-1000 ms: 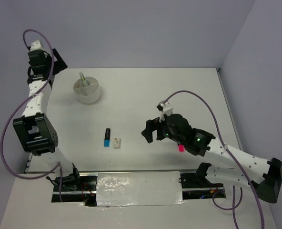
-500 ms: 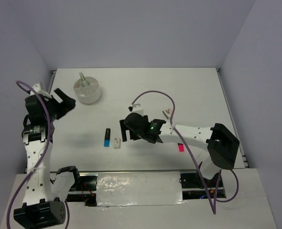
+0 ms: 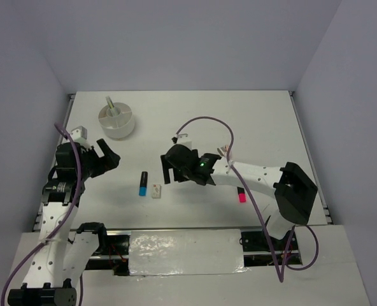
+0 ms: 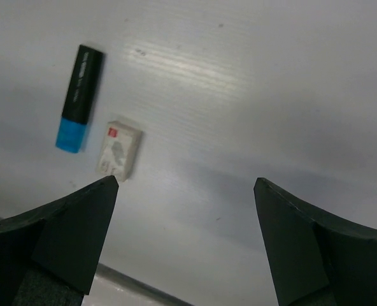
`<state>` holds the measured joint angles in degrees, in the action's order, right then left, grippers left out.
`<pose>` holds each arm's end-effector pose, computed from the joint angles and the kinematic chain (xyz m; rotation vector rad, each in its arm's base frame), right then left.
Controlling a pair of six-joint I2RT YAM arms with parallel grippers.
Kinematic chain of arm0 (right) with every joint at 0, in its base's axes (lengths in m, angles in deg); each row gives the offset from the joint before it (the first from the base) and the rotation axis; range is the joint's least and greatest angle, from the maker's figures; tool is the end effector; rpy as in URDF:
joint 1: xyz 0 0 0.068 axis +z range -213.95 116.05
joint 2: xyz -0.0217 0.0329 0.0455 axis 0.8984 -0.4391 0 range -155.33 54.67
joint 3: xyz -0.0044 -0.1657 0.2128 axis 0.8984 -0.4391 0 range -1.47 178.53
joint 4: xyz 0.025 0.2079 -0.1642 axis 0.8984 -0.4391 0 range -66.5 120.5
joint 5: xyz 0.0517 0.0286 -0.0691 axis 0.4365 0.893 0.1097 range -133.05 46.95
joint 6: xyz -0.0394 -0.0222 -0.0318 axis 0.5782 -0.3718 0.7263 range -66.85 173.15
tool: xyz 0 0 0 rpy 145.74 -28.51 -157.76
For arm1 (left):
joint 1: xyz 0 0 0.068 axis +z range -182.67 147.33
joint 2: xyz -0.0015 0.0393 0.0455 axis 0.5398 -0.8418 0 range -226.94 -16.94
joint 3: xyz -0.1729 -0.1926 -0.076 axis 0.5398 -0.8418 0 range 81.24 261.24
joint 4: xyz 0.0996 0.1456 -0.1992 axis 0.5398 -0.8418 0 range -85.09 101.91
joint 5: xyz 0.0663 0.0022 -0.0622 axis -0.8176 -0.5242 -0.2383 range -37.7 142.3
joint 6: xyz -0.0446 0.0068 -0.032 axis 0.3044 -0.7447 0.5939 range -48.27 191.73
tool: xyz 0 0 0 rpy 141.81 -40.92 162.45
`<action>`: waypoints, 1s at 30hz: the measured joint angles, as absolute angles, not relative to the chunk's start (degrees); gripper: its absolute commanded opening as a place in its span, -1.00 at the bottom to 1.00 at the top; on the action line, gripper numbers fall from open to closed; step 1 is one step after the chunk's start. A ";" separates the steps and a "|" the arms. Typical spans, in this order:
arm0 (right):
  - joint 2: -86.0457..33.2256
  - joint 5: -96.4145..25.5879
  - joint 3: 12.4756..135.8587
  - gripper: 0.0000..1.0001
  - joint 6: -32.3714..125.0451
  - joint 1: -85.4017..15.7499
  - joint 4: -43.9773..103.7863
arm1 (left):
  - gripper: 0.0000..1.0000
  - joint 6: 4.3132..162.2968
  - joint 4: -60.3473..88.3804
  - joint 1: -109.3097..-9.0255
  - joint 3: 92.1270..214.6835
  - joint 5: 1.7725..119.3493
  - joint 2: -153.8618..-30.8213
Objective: Sort the stationery into containers
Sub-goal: Pick up the stapler from the center of the board.
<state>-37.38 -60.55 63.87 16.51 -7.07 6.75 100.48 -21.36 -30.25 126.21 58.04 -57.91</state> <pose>0.2004 0.2866 0.2307 -0.2945 2.4148 0.3799 0.1654 0.0032 0.3073 -0.5049 2.0402 -0.3828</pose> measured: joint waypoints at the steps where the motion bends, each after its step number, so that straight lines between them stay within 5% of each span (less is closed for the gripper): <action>1: -37.69 -60.94 64.60 0.89 15.63 -5.63 6.25 | 0.99 100.57 -21.41 -30.25 126.21 57.45 -57.71; 11: -49.62 -66.12 74.74 0.78 8.71 4.58 3.39 | 0.99 101.11 -21.32 -30.25 126.10 53.58 -48.01; 30: -40.92 -51.00 67.22 0.93 41.43 -41.89 -4.09 | 0.99 100.33 -19.86 -30.76 125.81 59.33 -52.62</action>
